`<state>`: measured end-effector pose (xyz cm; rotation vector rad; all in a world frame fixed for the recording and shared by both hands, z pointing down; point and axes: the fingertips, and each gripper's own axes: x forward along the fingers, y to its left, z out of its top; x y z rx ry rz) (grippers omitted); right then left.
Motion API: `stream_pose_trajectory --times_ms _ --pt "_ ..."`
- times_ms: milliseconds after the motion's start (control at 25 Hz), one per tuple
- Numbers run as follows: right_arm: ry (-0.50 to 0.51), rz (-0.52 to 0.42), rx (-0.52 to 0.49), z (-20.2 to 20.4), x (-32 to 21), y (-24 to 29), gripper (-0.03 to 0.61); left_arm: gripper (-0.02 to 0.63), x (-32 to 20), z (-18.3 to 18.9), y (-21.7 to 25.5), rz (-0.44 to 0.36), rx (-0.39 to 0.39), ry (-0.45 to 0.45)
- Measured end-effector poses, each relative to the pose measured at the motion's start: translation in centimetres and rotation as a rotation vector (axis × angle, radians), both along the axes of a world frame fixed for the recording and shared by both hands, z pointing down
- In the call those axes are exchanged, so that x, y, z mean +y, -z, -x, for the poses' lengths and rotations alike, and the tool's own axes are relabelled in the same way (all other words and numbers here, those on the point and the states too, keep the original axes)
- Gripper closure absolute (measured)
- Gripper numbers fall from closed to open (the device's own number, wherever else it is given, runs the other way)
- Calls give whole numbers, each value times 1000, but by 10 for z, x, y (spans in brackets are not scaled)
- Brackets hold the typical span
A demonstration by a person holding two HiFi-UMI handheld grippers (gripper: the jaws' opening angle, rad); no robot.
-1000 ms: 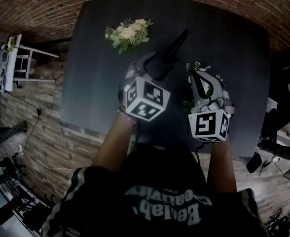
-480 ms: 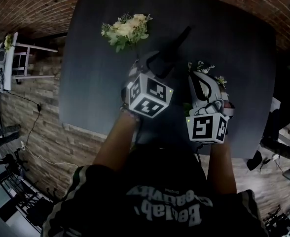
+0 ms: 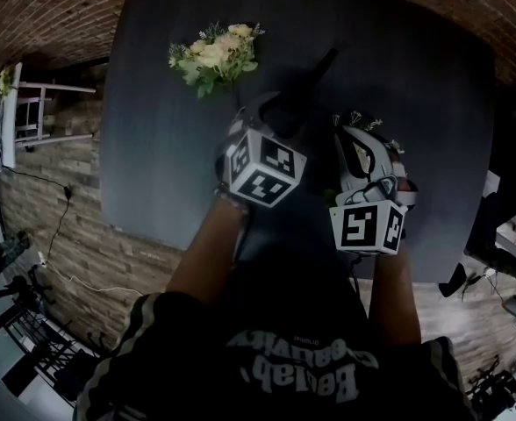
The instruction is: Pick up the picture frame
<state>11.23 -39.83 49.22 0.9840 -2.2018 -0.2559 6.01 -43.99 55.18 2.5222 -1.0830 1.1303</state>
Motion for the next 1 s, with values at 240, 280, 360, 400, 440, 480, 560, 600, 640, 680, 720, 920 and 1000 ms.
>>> stream_pose_trajectory --times_ms 240,280,360,400,440,480,560,600,640,680,720,920,1000 --pt "1 24 8 -1 -8 -12 572 377 -10 -3 -15 28 6 -6" --pt "-1 29 10 -1 -9 -15 572 377 -11 -4 -18 31 4 -8" --pt "-3 39 15 -2 -11 -21 572 377 -14 -6 -24 37 2 -14" --pt "-3 43 18 -2 -11 -23 572 377 -15 -8 -27 42 4 -16" --pt "-3 48 19 -2 -12 -25 572 377 -16 -9 -30 47 5 -17" --pt "-2 53 19 -2 -12 -27 572 377 -17 -10 -32 51 5 -19" --pt "0 61 17 -1 -13 -31 572 378 -19 -12 -37 56 3 -25" --pt "2 66 17 0 -13 -33 572 380 -20 -13 -38 57 4 -27" --pt "5 72 17 0 -14 -35 572 386 -21 -14 -40 57 6 -26" --pt "7 78 17 1 -14 -37 572 392 -22 -14 -41 56 8 -23" --pt "8 84 17 1 -15 -39 572 400 -23 -14 -42 55 9 -18" --pt "3 89 13 0 -19 -41 572 418 -29 -16 -49 56 11 -8" --pt "6 92 14 1 -21 -43 572 436 -31 -16 -54 60 15 -4"
